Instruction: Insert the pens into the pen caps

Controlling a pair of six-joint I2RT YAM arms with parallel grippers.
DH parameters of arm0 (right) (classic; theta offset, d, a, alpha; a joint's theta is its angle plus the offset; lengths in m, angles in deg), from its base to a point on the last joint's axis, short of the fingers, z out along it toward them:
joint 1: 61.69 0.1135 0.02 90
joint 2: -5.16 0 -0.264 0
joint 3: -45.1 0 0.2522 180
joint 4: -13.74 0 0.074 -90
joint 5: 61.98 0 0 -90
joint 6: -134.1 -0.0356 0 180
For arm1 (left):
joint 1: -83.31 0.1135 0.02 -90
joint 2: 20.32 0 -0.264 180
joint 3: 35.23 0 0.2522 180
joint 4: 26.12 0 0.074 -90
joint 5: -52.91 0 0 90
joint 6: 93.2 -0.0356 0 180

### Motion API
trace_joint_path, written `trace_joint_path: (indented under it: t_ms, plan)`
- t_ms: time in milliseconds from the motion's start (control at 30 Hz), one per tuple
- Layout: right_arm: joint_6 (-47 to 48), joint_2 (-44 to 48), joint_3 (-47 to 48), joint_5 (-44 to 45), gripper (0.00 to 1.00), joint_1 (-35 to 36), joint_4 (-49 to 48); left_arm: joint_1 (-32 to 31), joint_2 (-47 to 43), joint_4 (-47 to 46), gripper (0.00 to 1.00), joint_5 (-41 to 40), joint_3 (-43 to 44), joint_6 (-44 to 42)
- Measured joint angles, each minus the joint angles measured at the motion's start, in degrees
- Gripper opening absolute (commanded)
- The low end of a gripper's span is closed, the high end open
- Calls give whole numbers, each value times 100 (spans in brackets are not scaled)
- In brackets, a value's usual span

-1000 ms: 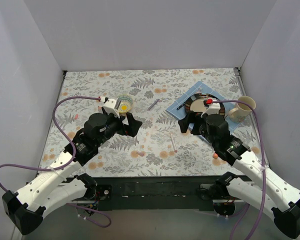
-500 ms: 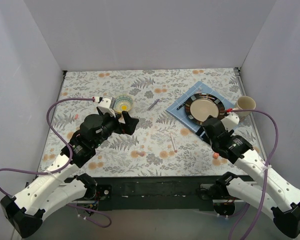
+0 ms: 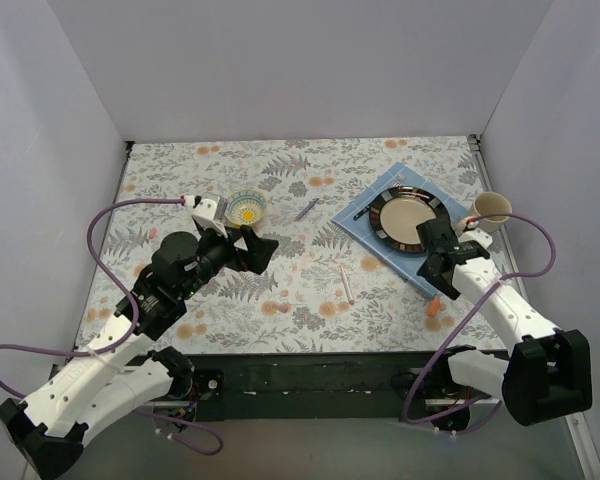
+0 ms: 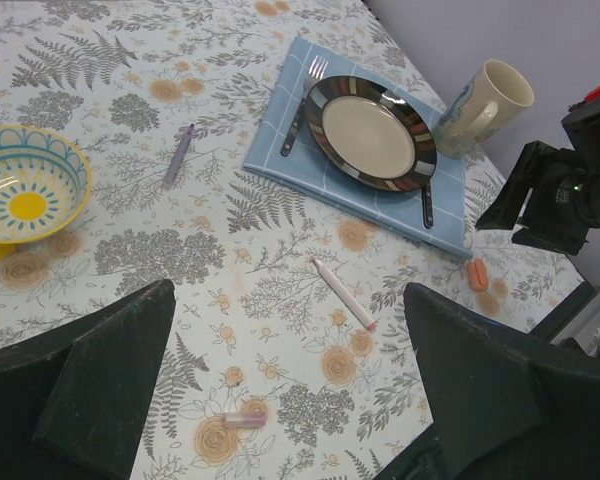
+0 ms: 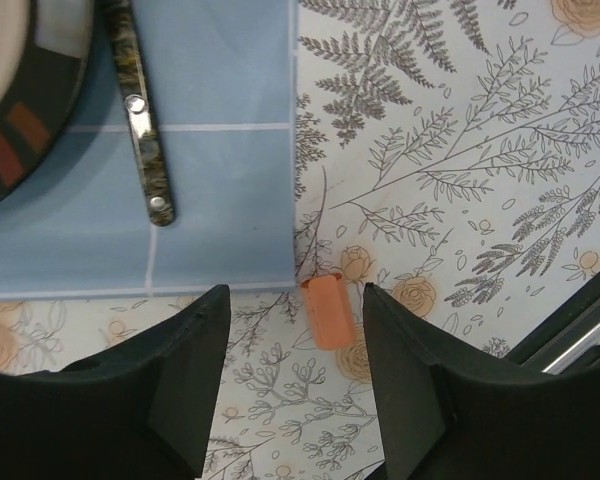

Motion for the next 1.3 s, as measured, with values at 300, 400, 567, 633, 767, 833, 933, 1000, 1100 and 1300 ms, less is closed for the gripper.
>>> trace_joint_path:
  t_ms: [300, 400, 567, 633, 767, 833, 933, 1000, 1100, 1300]
  plan:
    - [57, -227, -640, -476, 47, -323, -262, 0, -9, -2, 98, 240, 0, 63]
    - [48, -170, -793, -577, 45, -328, -334, 0, -37, -4, 98, 332, 0, 85]
    - [48, -127, -990, -737, 44, -328, -503, 0, -46, -7, 98, 439, 0, 98]
    - [46, -136, -1056, -776, 43, -328, -542, 0, -46, -7, 98, 461, 0, 98]
    - [61, -195, -1132, -817, 43, -328, -658, 0, -46, -7, 98, 470, 0, 98]
    - [109, -273, -1137, -837, 42, -328, -699, 0, -46, -7, 98, 481, 0, 98]
    - [289, -337, -1137, -881, 17, -328, -791, 0, -46, -7, 98, 522, 0, 94]
    - [507, -326, -1139, -970, 17, -328, -863, 0, -50, -9, 98, 546, 0, 92]
    - [870, -227, -1198, -1189, 18, -262, -1139, 0, -76, -22, 98, 549, 0, 81]
    - [1582, -90, -1217, -1827, 18, 704, -1613, 0, -166, -48, 98, 570, -2, 31]
